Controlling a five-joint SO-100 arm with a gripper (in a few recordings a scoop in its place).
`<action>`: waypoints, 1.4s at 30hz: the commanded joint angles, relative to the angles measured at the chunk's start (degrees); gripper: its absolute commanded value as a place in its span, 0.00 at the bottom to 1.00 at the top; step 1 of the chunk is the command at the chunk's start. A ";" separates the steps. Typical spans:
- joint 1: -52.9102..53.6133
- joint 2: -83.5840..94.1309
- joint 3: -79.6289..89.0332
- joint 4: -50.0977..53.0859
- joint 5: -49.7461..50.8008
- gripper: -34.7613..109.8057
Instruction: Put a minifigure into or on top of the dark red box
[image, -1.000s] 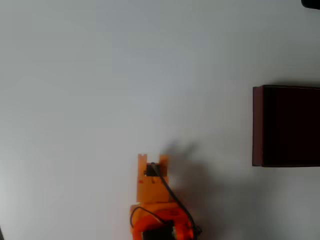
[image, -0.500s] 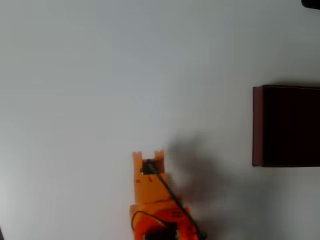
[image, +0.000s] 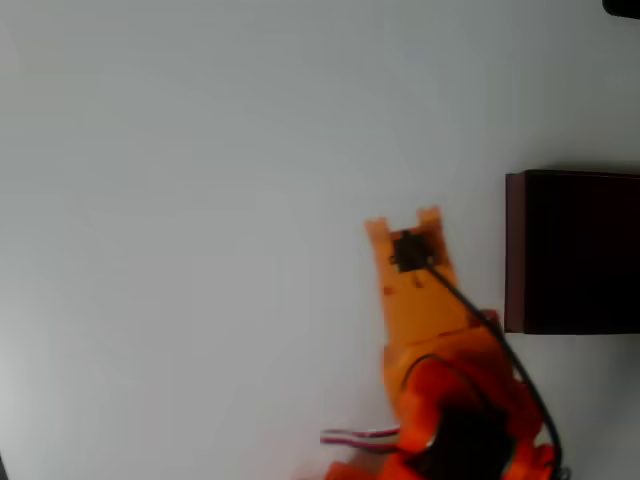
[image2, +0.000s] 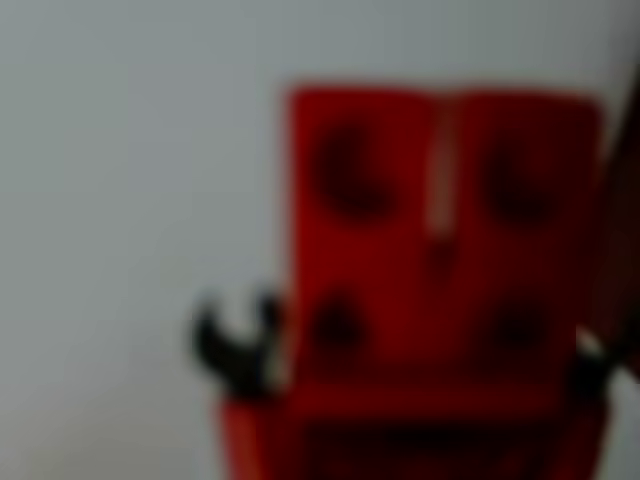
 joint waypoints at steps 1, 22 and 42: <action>6.50 -9.23 -11.25 0.35 -4.57 0.24; 15.03 -59.24 -48.60 -3.16 -15.21 0.24; -2.29 -26.37 -30.50 -0.09 -35.33 0.28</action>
